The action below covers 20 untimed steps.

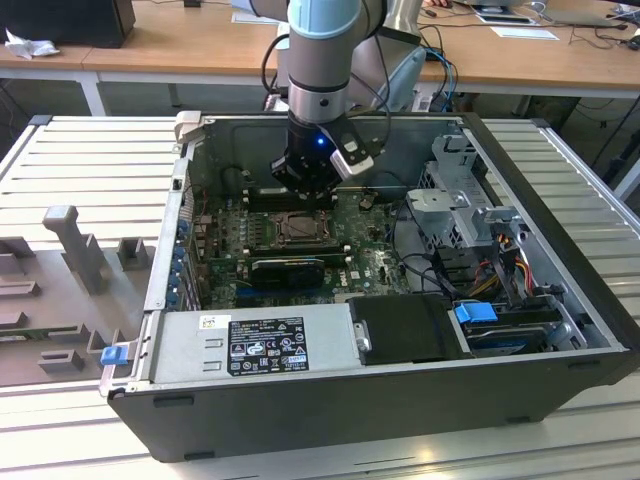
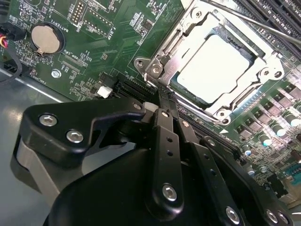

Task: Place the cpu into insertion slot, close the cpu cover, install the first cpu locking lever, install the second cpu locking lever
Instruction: 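Install the first cpu locking lever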

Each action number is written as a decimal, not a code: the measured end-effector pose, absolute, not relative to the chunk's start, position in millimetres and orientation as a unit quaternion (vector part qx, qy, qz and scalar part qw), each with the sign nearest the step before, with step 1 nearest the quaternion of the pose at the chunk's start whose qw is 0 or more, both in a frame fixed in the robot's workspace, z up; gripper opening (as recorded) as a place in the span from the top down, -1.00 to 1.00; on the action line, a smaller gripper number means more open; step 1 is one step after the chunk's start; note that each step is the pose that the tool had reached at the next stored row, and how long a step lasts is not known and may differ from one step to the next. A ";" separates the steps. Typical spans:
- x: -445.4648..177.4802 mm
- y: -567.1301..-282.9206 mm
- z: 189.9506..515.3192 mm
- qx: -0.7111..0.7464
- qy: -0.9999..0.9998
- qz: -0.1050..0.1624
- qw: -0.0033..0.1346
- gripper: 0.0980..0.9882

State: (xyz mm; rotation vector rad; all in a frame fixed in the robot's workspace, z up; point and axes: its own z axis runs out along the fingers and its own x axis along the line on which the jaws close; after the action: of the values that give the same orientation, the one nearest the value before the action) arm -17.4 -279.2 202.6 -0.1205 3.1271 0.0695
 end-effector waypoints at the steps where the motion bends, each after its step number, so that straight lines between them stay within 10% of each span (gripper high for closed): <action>1: -17.5 -279.7 201.6 -0.038 0.999 0.022 0.005 0.98; 20: -17.4 -285.4 216.3 -0.038 0.999 0.029 0.006 0.98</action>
State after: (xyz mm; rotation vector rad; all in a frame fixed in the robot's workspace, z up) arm -17.4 -285.4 216.3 -0.1203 3.1264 0.0916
